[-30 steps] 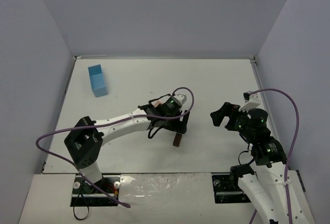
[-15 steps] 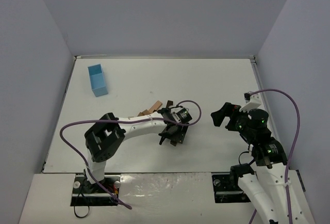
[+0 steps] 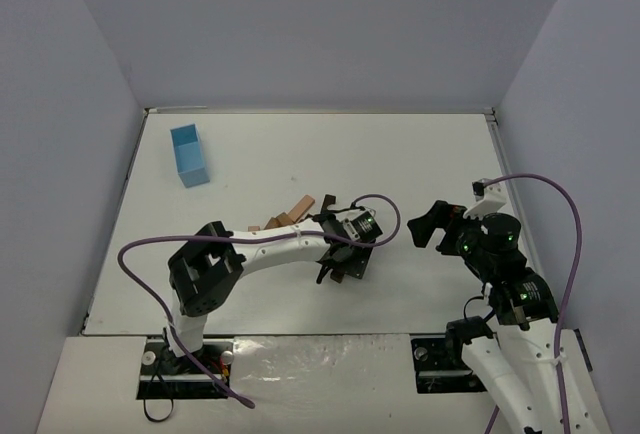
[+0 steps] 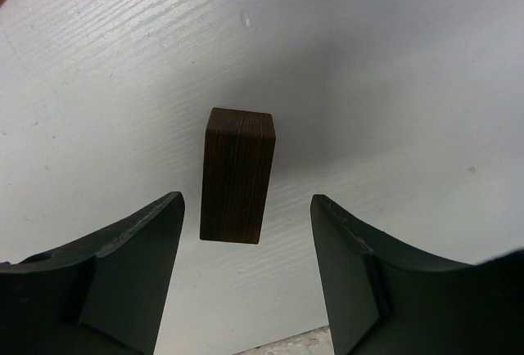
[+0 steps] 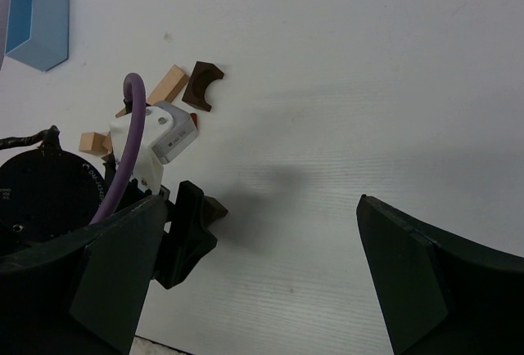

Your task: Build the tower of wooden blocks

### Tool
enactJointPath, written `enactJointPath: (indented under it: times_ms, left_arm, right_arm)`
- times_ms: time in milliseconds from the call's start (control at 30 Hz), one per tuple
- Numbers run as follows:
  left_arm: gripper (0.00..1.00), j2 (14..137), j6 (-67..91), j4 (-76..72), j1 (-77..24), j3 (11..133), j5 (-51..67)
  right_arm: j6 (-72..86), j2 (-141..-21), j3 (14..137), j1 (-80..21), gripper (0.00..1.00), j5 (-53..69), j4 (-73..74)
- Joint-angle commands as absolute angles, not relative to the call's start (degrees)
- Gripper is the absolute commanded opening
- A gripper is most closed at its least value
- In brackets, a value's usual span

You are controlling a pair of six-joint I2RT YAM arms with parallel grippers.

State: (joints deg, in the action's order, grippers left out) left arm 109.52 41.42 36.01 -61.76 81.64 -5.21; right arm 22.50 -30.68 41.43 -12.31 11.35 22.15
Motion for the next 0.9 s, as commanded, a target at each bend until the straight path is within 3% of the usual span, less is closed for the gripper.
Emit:
enactJointPath:
  times_ms: [0,200,300,367,600,867]
  left_arm:
    - [0.52,109.6,43.4,37.7,-61.8,84.0,-7.5]
    - [0.33,109.8,44.6,38.4,-61.8,84.8,-8.2]
    - [0.1,108.1,45.9,41.1,-61.6,85.8,-9.9]
    - [0.0,106.0,47.2,43.3,-60.9,86.7,-11.3]
    - [0.0,96.0,52.7,49.3,-50.4,87.6,-12.5]
    - [0.0,97.2,52.5,50.4,-30.7,92.5,-8.4]
  right_arm:
    - [22.5,-30.7,43.8,-13.1,1.0,10.8,19.7]
    - [22.6,-30.5,43.8,-13.9,1.0,10.5,19.7]
    - [22.5,-30.1,43.9,-14.4,1.0,10.4,19.7]
    - [22.5,-29.9,44.0,-14.7,1.0,10.3,19.7]
    - [22.7,-29.1,44.2,-15.6,1.0,9.9,19.8]
    - [21.3,-31.3,45.6,-15.6,1.0,7.8,19.9]
